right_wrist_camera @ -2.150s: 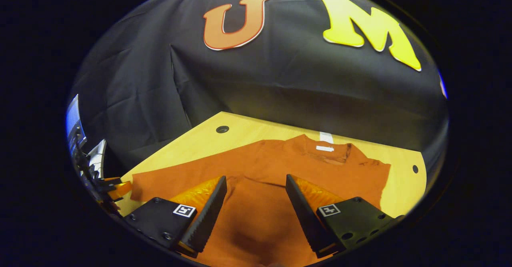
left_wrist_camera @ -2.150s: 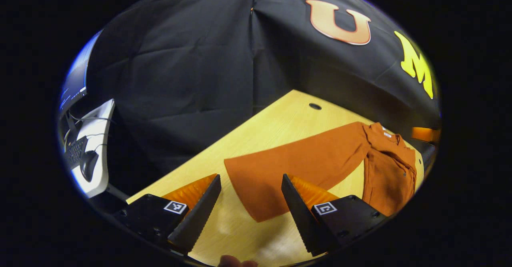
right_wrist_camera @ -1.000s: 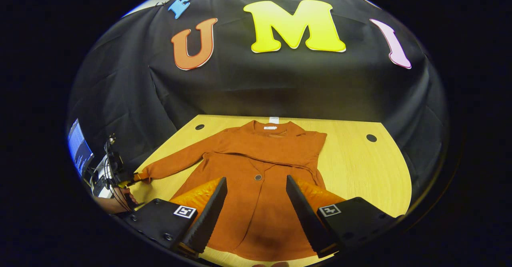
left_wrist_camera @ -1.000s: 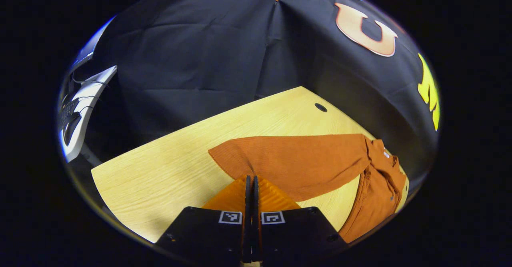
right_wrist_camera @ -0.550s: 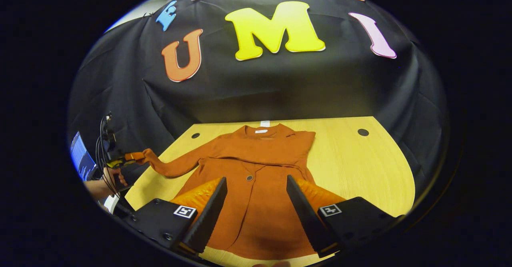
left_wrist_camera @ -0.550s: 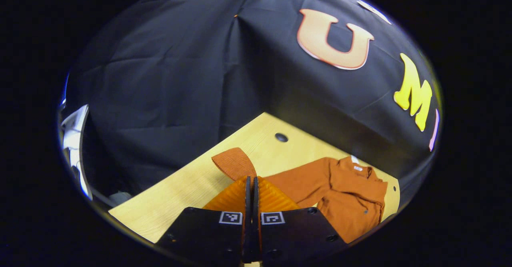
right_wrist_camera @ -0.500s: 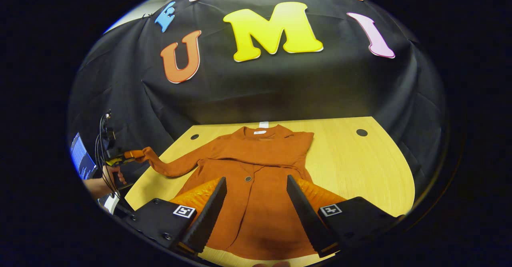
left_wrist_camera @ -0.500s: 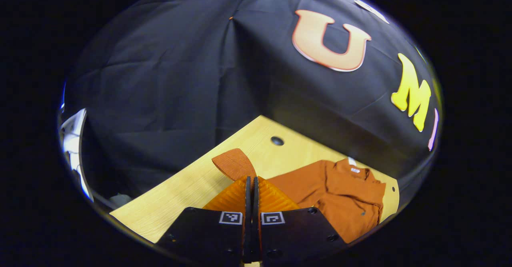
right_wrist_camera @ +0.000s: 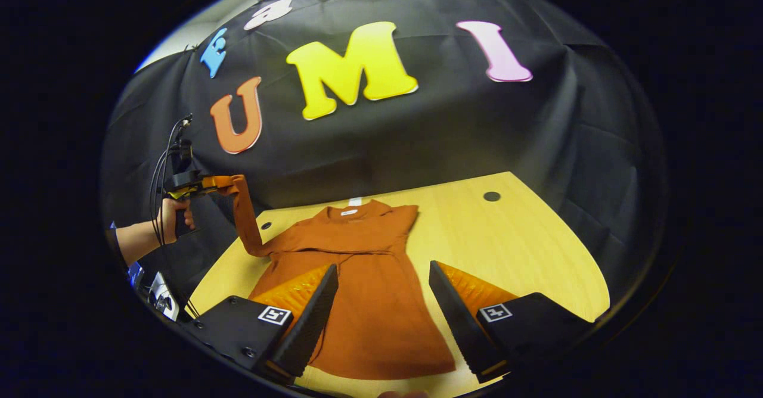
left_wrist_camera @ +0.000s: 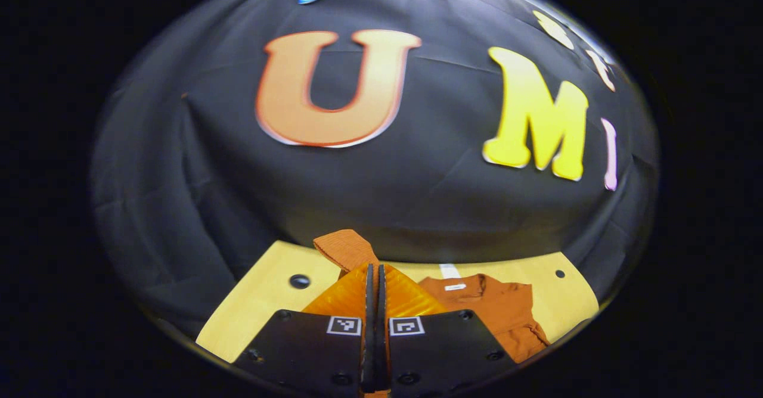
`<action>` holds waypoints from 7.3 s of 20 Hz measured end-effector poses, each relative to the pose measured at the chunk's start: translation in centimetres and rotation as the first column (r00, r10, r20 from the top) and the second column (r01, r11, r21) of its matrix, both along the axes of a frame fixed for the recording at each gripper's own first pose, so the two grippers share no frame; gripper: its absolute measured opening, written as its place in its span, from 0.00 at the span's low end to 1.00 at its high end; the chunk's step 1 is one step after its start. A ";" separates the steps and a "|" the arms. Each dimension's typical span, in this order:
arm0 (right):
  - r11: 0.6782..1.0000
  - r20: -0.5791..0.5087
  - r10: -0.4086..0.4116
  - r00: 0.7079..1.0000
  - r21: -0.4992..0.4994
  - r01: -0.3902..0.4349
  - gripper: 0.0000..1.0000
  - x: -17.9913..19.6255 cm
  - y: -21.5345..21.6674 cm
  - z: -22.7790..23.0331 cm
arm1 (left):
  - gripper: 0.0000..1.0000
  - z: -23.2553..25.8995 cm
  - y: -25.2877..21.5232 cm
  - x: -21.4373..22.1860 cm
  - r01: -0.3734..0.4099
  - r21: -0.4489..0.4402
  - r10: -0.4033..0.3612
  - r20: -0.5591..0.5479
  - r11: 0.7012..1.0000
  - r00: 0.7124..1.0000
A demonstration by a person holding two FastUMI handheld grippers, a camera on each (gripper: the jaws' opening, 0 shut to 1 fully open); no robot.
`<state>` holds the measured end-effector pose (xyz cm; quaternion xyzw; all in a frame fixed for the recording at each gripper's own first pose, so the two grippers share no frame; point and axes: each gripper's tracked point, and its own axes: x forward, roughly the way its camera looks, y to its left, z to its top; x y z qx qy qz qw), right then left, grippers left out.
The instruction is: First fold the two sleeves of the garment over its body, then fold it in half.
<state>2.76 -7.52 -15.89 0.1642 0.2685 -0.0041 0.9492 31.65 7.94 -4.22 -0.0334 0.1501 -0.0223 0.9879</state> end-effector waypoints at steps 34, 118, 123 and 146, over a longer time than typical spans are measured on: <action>0.990 0.013 -0.027 1.000 -0.141 0.029 0.94 -3.5 -3.7 -0.4 | 1.00 -9.9 -25.2 -8.5 0.278 0.091 -0.272 -0.077 0.956 0.959; 0.979 -0.135 0.192 0.972 -0.048 -0.200 0.02 8.3 -0.5 -2.9 | 0.03 -9.7 -2.3 -21.0 0.076 -0.305 -0.170 -0.295 0.949 0.940; 0.965 -0.067 0.223 0.973 -0.125 -0.230 0.02 16.7 0.3 0.5 | 0.03 -5.6 -1.3 -13.0 0.069 -0.315 -0.157 -0.262 0.947 0.952; 0.973 -0.006 0.056 0.998 -0.225 -0.056 0.01 46.4 -2.3 -16.2 | 0.04 -17.9 0.4 20.5 0.050 0.032 -0.047 -0.094 0.998 0.995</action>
